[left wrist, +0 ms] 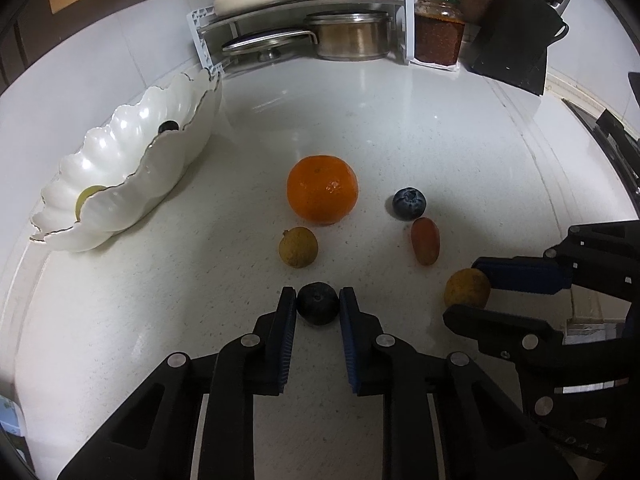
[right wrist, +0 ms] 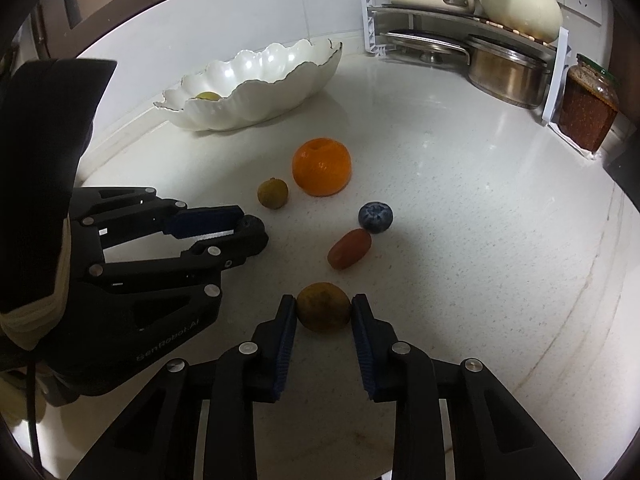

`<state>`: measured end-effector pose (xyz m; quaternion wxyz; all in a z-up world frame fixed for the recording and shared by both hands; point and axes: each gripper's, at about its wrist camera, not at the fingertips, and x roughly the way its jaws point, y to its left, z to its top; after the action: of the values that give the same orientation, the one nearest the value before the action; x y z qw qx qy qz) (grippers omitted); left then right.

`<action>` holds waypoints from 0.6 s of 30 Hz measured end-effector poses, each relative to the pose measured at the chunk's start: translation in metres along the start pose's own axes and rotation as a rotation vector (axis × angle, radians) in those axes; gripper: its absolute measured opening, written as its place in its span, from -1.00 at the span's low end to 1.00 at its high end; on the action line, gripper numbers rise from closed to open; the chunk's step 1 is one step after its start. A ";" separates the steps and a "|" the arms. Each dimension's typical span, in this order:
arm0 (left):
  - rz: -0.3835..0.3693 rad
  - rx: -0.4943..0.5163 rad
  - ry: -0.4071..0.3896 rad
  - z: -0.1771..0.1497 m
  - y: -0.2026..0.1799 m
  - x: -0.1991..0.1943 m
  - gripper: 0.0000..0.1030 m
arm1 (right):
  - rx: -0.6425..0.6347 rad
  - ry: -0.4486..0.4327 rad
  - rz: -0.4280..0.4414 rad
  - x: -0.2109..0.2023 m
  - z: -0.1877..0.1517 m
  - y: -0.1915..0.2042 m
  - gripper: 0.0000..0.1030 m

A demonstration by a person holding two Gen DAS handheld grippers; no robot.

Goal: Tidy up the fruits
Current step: 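Close the left tool on a blueberry while the right tool grasps a brown round fruit, then carry the blueberry and brown round fruit with both tools over the white bowl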

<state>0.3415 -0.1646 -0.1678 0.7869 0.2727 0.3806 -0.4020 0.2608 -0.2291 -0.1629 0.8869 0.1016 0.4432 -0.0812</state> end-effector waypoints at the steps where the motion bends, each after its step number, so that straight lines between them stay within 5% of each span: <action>1: 0.000 -0.001 -0.001 0.000 0.000 -0.002 -0.56 | -0.001 -0.003 0.001 -0.001 0.000 0.000 -0.43; 18: 0.028 -0.123 -0.051 0.004 0.008 -0.039 -0.57 | -0.039 -0.076 0.005 -0.022 0.018 0.000 -0.43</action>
<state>0.3348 -0.1466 -0.1327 0.8172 0.2186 0.3805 -0.3736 0.2618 -0.2324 -0.1344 0.9051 0.0824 0.4106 -0.0742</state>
